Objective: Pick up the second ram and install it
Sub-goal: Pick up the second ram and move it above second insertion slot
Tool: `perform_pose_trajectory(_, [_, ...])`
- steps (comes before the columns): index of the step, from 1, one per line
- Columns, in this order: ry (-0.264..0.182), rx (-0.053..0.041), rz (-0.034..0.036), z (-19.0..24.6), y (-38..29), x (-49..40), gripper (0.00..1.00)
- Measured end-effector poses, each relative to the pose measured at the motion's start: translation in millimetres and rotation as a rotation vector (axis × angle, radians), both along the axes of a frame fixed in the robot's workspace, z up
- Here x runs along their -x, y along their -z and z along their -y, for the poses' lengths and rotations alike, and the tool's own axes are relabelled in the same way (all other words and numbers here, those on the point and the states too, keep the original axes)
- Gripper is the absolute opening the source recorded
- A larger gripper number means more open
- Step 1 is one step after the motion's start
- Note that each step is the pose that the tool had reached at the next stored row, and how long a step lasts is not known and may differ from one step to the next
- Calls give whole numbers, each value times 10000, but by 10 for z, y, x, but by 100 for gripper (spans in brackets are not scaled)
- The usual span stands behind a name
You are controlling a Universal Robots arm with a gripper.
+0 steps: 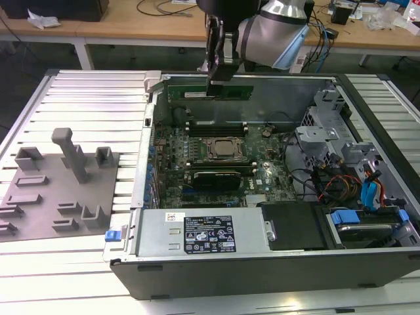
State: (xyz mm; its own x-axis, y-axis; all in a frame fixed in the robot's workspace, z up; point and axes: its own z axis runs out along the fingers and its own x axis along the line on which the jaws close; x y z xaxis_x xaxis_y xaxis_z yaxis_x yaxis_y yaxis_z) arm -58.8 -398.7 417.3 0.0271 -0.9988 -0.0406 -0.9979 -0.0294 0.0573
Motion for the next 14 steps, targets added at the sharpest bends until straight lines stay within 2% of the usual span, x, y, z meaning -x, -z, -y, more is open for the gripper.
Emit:
perform_pose_trajectory(11, [0, 1, -14, -19, 75, -193, 14])
perform_pose_trajectory(14, [1, 0, -20, -30, 117, -255, 14])
